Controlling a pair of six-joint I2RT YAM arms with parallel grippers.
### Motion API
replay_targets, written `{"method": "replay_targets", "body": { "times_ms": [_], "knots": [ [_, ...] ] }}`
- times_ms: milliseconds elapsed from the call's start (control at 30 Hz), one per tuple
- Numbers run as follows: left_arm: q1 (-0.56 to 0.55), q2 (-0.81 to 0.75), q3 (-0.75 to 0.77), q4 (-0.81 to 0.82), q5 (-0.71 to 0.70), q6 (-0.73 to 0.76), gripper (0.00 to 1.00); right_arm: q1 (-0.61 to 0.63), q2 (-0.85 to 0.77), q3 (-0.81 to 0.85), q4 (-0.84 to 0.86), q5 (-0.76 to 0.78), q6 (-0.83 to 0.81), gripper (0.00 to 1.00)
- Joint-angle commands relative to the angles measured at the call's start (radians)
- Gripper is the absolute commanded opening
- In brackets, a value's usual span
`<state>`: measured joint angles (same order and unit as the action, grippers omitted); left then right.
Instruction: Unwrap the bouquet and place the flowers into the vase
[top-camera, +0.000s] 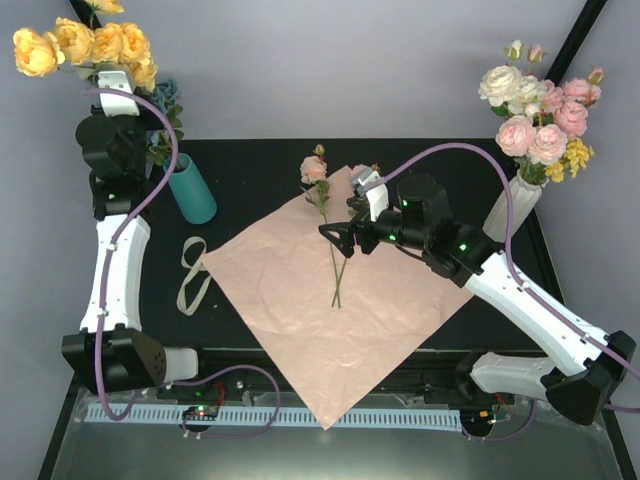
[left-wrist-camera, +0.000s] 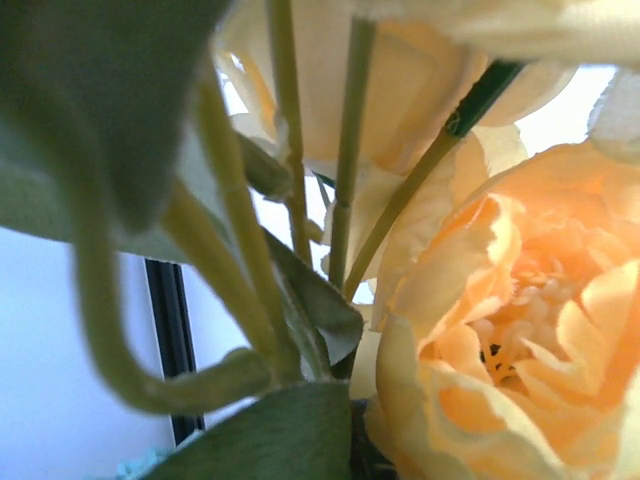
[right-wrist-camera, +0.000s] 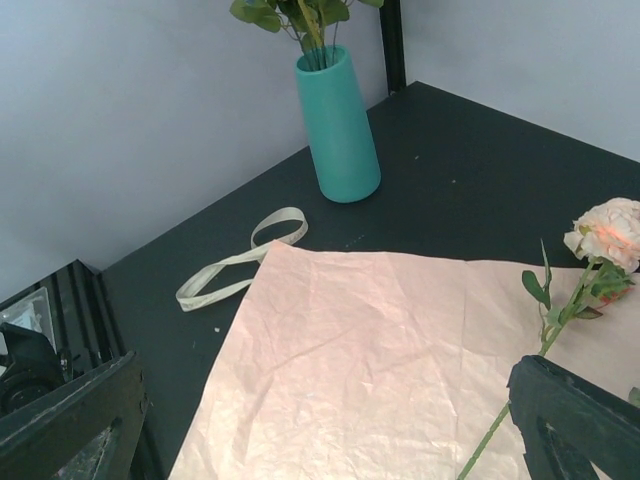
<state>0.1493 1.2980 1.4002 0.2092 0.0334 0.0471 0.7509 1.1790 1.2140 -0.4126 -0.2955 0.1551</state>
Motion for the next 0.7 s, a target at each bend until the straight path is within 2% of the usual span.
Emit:
{"method": "replay_targets", "body": {
  "times_ms": [0, 200, 433, 533, 567, 633, 667],
  "knots": [
    [0.02, 0.012, -0.06, 0.121, -0.034, -0.07, 0.02, 0.002, 0.0, -0.013, -0.008, 0.016, -0.023, 1.0],
    [0.02, -0.01, -0.198, 0.205, -0.081, -0.122, 0.02, 0.0, 0.01, -0.008, -0.013, 0.016, -0.024, 1.0],
    [0.031, -0.007, -0.248, 0.169, -0.215, -0.183, 0.03, 0.0, 0.027, 0.012, -0.026, 0.01, -0.024, 1.0],
    [0.038, -0.001, -0.245, 0.125, -0.254, -0.229, 0.14, 0.0, 0.038, 0.024, -0.034, 0.009, -0.022, 1.0],
    [0.043, -0.002, -0.246, 0.115, -0.256, -0.244, 0.22, 0.0, 0.042, 0.029, -0.036, 0.007, -0.021, 1.0],
    [0.046, -0.003, -0.243, 0.082, -0.271, -0.286, 0.33, 0.001, 0.051, 0.036, -0.04, 0.005, -0.018, 1.0],
    [0.048, -0.003, -0.24, 0.062, -0.281, -0.313, 0.42, 0.001, 0.054, 0.04, -0.041, 0.005, -0.016, 1.0]
  ]
}}
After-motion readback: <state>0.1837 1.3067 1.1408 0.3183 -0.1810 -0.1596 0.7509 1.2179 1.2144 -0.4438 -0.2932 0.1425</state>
